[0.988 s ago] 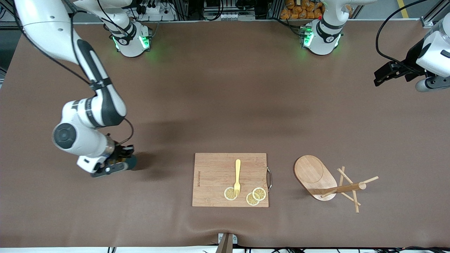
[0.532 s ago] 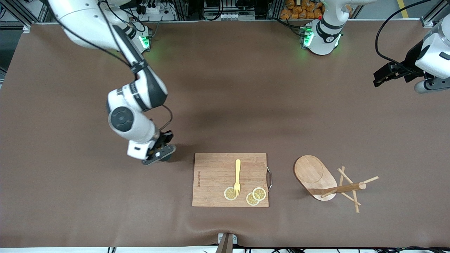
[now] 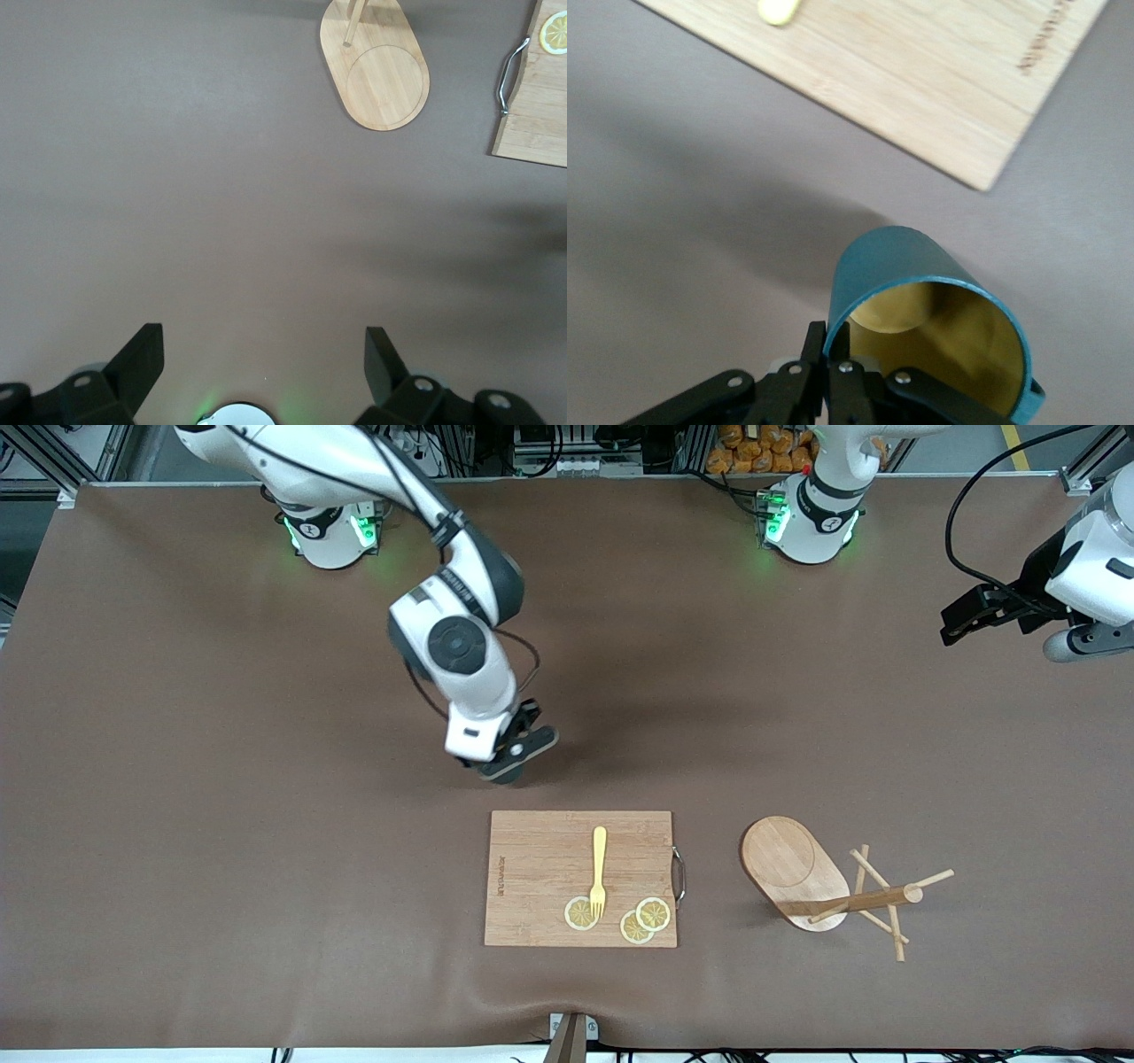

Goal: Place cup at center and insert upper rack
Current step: 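Lift and carry the teal mug to the table center with the right gripper, then set the mug down and open the right gripper while the left gripper approaches, then retract the right gripper while the left gripper reaches the mug handle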

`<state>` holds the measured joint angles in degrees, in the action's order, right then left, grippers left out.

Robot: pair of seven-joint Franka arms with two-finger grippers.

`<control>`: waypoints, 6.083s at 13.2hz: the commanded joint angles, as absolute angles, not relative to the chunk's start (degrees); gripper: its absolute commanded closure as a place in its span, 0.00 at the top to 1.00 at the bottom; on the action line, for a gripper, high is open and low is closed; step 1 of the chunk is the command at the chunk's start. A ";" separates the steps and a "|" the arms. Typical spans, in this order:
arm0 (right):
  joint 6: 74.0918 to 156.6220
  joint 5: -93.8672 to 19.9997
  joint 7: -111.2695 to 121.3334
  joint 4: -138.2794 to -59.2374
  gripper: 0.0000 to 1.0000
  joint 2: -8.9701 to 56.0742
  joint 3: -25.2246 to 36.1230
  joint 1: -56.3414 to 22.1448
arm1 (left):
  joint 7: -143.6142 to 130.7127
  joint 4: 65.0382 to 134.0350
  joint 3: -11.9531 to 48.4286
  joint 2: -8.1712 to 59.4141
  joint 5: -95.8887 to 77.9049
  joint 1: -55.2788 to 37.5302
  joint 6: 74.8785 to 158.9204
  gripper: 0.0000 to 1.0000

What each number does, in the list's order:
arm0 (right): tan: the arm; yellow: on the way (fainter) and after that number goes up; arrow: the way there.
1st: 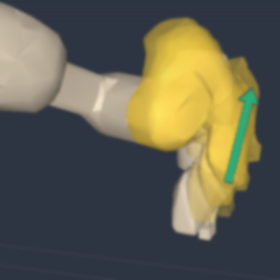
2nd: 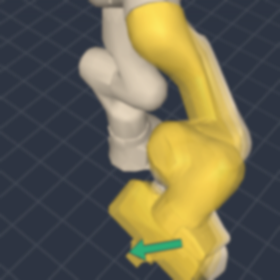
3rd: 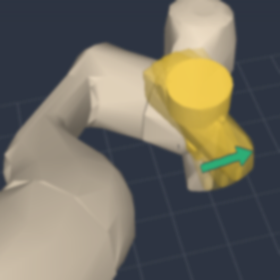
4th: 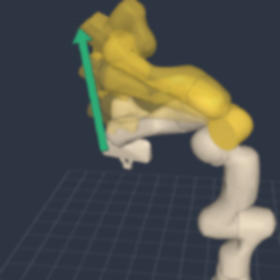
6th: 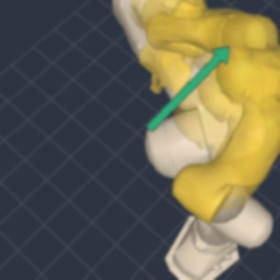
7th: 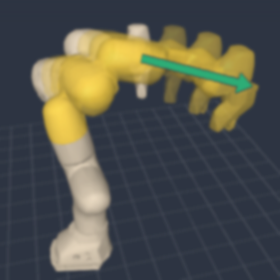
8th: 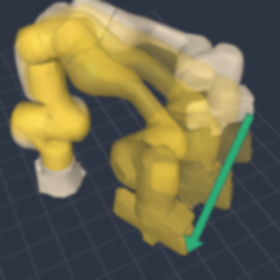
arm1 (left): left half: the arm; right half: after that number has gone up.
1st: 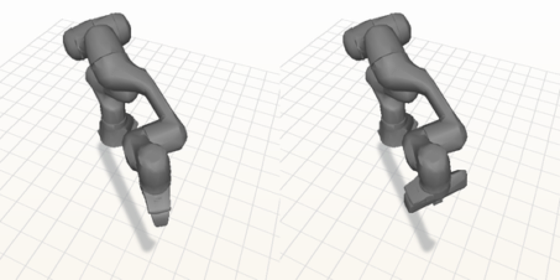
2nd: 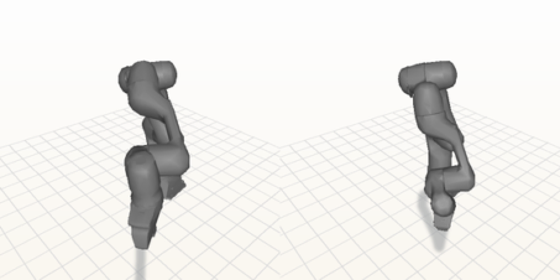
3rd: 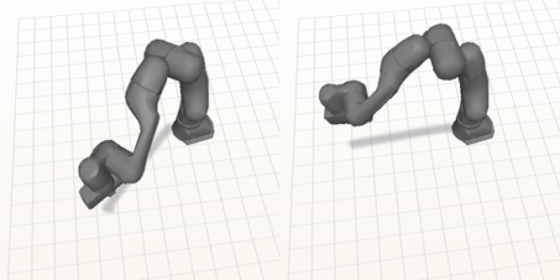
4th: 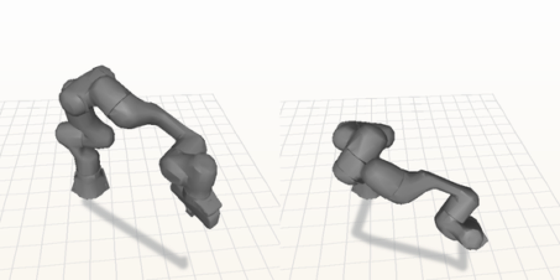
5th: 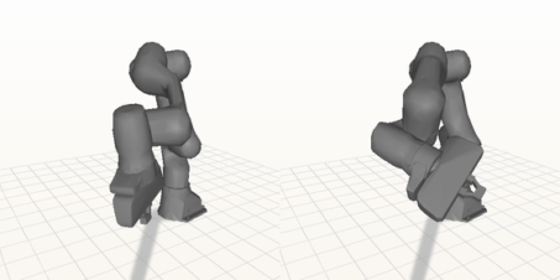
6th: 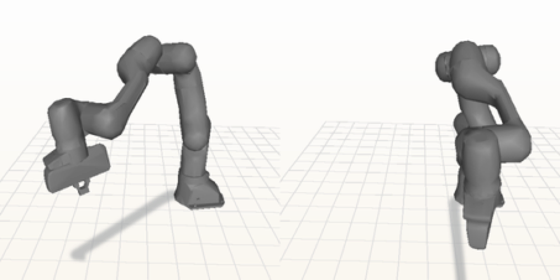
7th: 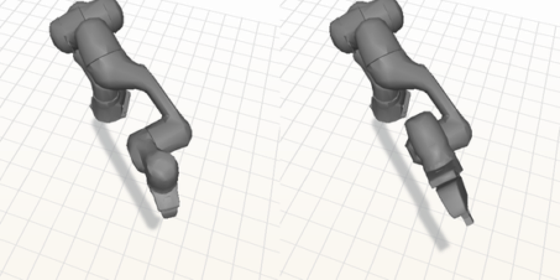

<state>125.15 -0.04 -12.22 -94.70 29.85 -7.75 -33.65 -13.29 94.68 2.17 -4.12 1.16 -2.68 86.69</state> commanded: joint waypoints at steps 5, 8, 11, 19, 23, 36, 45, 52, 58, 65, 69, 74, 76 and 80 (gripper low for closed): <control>124.10 -2.46 -31.16 -94.39 0.00 29.62 -7.21 -45.07 | -12.30 94.22 2.46 -3.69 2.37 -2.46 87.01 1.00; 124.19 -2.37 -41.47 -94.31 0.00 31.02 -7.21 -49.21 | -12.30 94.22 2.37 -3.69 2.46 -2.55 87.10 1.00; 124.19 -1.85 -41.75 -94.39 0.00 31.72 -7.21 -51.40 | -12.30 94.22 2.37 -3.60 2.46 -2.46 87.10 1.00; 124.45 -2.46 -52.45 -94.31 0.00 33.92 -7.21 -52.47 | -12.13 93.87 2.29 -3.69 2.37 -1.76 87.01 1.00; 124.54 -2.72 -54.14 -93.78 0.00 34.80 -7.21 -52.65 | -12.04 93.95 2.29 -3.60 2.37 -1.76 87.45 1.00; 124.63 -2.28 -55.20 -92.20 0.51 35.33 -7.12 -52.47 | -12.22 93.87 2.29 -3.16 1.67 -1.85 88.24 1.00; 109.99 -1.85 -42.11 -90.79 1.00 20.86 -7.03 -44.58 | -19.74 92.73 3.69 -1.93 0.44 -4.48 90.61 1.00; 88.54 -1.93 -24.38 -82.19 1.00 6.87 -6.68 -23.41 | -43.56 84.92 13.61 6.57 0.70 -6.06 90.61 1.00; 82.45 -1.85 -9.61 -80.60 1.00 2.03 -3.08 -8.29 | -64.66 81.12 15.03 13.27 2.63 -18.52 98.61 1.00; 82.62 -1.67 7.54 -81.12 1.00 1.93 3.85 -0.62 | -88.98 79.11 14.50 17.56 10.44 -37.06 99.23 1.00; 83.06 1.48 10.29 -81.21 1.00 2.11 5.62 -0.17 | -102.81 75.59 14.41 25.65 20.63 -46.56 99.84 1.00; 82.89 1.68 10.02 -82.52 1.00 2.29 5.54 -0.27 | -116.84 74.36 14.06 32.68 30.47 -56.76 99.93 1.00; 81.75 1.58 10.11 -82.88 1.00 2.02 5.45 -0.44 | -123.03 73.83 13.54 36.46 33.13 -60.28 99.84 1.00; 77.78 1.58 9.84 -83.41 1.00 2.29 5.45 -0.44 | -130.50 73.65 4.77 40.60 33.93 -70.55 99.32 1.00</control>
<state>78.13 1.46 9.78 -82.58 2.94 5.75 -0.61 -127.81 76.11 8.42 38.66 32.57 -66.53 100.49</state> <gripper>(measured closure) 0.000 0.000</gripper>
